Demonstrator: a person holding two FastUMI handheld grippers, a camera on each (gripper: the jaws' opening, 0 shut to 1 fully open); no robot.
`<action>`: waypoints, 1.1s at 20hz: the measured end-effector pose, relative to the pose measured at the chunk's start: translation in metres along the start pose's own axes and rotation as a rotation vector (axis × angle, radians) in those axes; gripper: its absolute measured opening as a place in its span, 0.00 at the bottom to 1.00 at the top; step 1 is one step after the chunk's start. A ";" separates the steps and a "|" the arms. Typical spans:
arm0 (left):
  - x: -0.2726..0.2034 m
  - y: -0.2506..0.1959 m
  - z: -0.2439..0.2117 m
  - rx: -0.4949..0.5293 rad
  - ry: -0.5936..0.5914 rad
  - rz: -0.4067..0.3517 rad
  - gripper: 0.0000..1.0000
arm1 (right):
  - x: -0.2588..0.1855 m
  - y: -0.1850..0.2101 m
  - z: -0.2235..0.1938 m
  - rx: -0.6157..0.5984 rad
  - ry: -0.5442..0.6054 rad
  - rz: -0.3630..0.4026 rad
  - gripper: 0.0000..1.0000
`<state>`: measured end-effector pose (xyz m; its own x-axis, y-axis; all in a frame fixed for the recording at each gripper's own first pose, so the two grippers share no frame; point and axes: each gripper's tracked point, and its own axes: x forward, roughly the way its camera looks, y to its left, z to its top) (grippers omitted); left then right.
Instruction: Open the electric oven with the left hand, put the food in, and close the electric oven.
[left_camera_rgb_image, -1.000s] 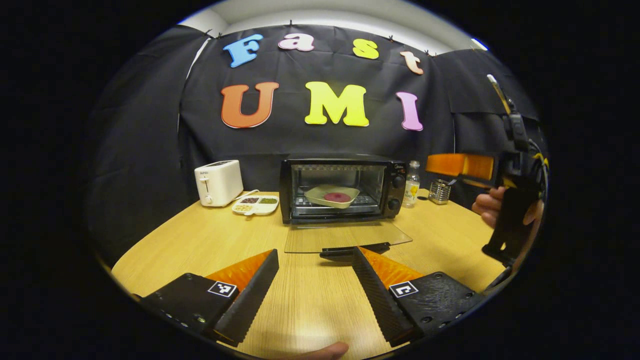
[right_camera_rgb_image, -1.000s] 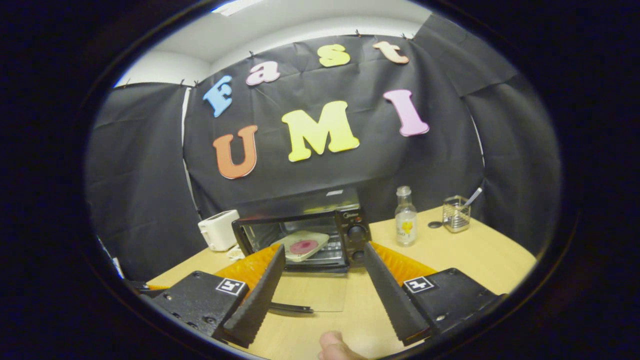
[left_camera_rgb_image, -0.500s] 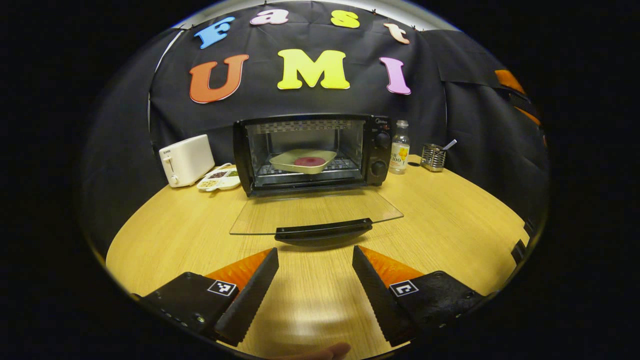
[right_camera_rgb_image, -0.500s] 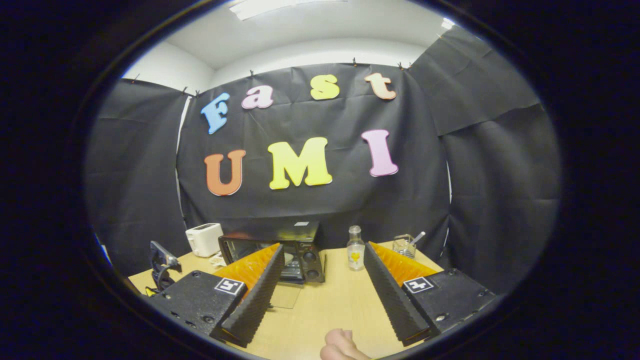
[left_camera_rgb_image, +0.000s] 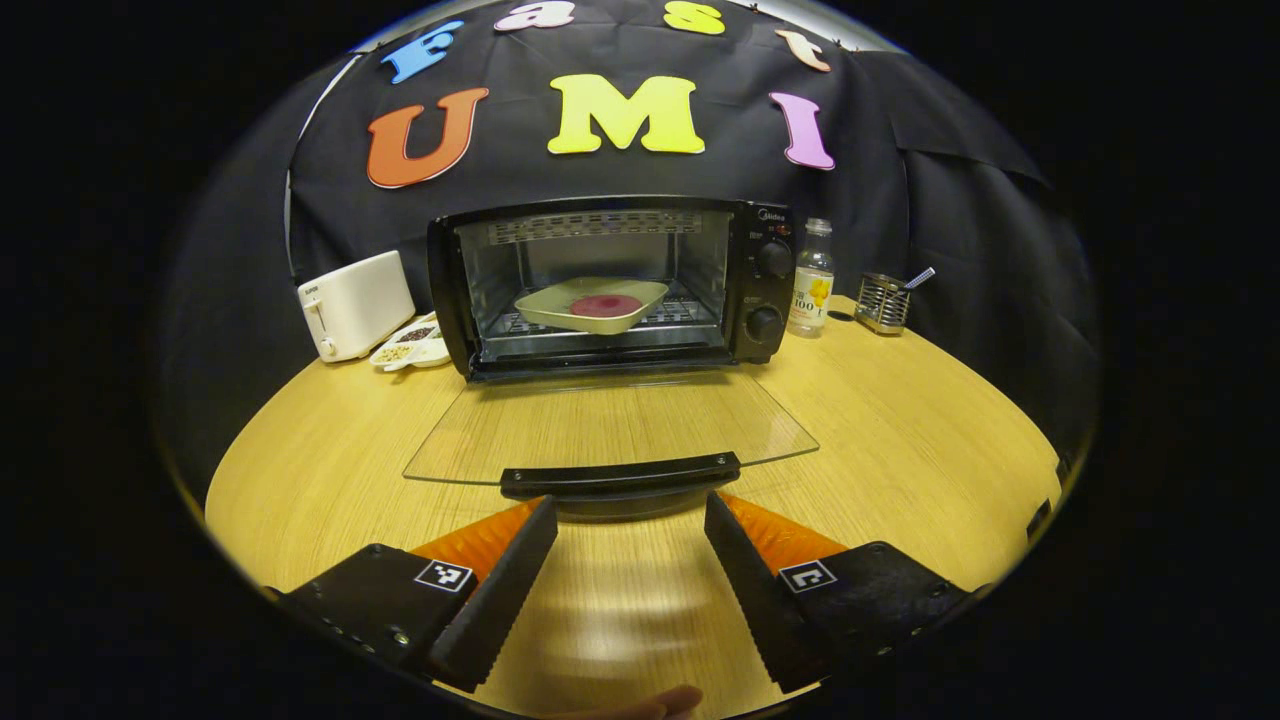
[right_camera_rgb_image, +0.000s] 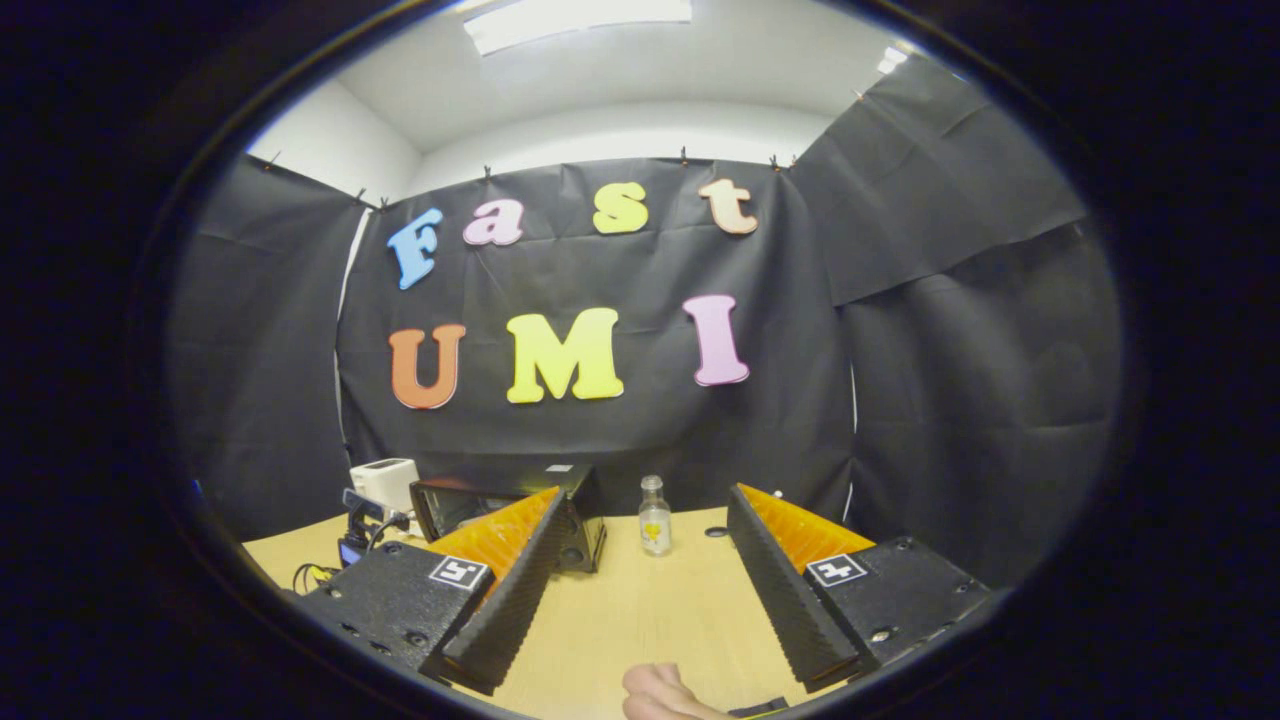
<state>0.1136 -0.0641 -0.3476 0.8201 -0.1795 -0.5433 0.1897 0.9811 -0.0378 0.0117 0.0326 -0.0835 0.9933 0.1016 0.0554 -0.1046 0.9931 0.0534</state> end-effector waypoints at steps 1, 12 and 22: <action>0.004 0.000 -0.001 0.001 0.017 0.008 0.95 | -0.001 -0.004 0.001 -0.002 -0.008 0.001 0.96; 0.014 -0.006 0.004 -0.068 0.113 0.003 0.95 | -0.022 -0.037 0.014 -0.028 -0.062 -0.042 1.00; -0.001 0.002 0.062 0.016 -0.012 0.026 0.95 | -0.028 -0.038 0.023 -0.027 -0.084 -0.048 0.96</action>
<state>0.1470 -0.0660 -0.2952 0.8311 -0.1545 -0.5342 0.1763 0.9843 -0.0103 -0.0131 -0.0092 -0.0640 0.9894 0.0499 0.1364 -0.0546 0.9980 0.0309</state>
